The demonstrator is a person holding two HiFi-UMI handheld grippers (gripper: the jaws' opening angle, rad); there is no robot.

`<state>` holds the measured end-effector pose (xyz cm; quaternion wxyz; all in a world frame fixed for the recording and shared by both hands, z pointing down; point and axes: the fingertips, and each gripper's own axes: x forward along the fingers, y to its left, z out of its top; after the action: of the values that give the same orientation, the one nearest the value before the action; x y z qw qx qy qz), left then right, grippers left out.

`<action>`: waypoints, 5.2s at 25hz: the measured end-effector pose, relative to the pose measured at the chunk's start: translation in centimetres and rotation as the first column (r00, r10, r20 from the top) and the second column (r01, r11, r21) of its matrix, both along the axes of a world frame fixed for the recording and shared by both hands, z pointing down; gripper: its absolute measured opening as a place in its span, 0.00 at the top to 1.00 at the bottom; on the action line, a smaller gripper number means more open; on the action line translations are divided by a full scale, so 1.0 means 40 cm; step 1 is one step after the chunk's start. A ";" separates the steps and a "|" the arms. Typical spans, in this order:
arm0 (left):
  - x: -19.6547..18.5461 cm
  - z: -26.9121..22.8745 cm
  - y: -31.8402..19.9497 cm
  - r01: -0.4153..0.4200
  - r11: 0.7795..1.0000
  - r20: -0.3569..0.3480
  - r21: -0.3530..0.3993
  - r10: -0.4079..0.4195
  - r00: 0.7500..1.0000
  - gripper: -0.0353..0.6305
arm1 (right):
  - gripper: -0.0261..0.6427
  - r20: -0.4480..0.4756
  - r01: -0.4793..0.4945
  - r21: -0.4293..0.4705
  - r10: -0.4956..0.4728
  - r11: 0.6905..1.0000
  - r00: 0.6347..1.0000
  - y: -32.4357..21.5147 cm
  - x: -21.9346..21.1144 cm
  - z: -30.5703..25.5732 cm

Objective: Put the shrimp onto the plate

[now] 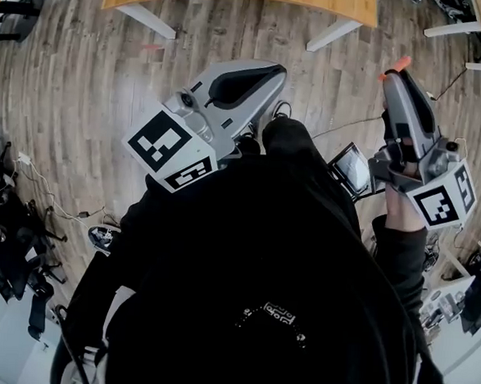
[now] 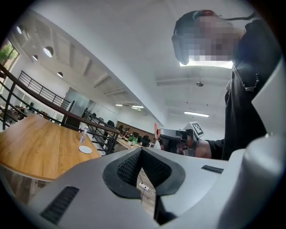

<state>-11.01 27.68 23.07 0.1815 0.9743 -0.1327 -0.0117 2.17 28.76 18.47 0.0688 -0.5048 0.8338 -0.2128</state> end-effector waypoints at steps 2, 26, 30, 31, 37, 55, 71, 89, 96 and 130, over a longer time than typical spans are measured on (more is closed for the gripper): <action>0.000 0.006 -0.020 0.016 1.000 0.006 -0.001 -0.016 1.000 0.94 | 0.84 -0.004 0.023 0.004 -0.023 1.000 1.000 -0.028 -0.001 0.002; 0.307 -0.015 -0.384 0.083 0.996 0.068 -0.009 -0.082 0.994 0.94 | 0.84 0.083 0.086 0.046 -0.089 0.995 0.993 -0.423 0.333 0.022; 0.341 0.001 -0.402 0.073 0.997 0.090 -0.018 -0.071 0.993 0.94 | 0.84 0.097 0.082 0.038 -0.085 0.996 0.992 -0.445 0.370 0.048; 0.348 0.001 -0.405 0.067 0.998 0.091 -0.017 -0.065 0.994 0.94 | 0.84 0.105 0.076 0.033 -0.079 0.997 0.991 -0.445 0.379 0.057; 0.375 0.011 -0.450 0.071 0.997 0.102 -0.008 -0.069 0.992 0.94 | 0.84 0.128 0.084 0.003 -0.083 0.996 0.988 -0.490 0.414 0.109; 0.411 -0.031 -0.799 -0.068 0.997 0.033 0.032 0.067 0.997 0.94 | 0.84 0.072 -0.097 0.047 0.093 0.994 0.993 -0.759 0.471 0.038; 0.296 0.022 -1.078 -0.215 0.974 -0.012 -0.068 0.214 0.977 0.94 | 0.84 0.009 -0.180 -0.027 0.181 0.983 0.983 -1.050 0.327 0.024; 0.293 0.095 -1.152 -0.241 0.961 0.015 -0.134 0.245 0.969 0.94 | 0.84 -0.010 -0.128 -0.081 0.128 0.988 0.992 -1.181 0.307 0.052; 0.355 0.061 -1.167 -0.178 0.978 0.034 -0.111 0.183 0.983 0.94 | 0.84 0.004 -0.048 -0.042 0.048 0.998 0.999 -1.225 0.351 0.025; 0.365 0.175 -1.186 0.038 0.979 0.181 -0.200 -0.001 0.984 0.94 | 0.84 -0.007 0.029 -0.137 -0.030 0.990 1.000 -1.336 0.555 0.247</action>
<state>3.60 -19.78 30.05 0.2671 0.9464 -0.1587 0.0879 24.37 -24.67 28.37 0.0269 -0.4969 0.8248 -0.2683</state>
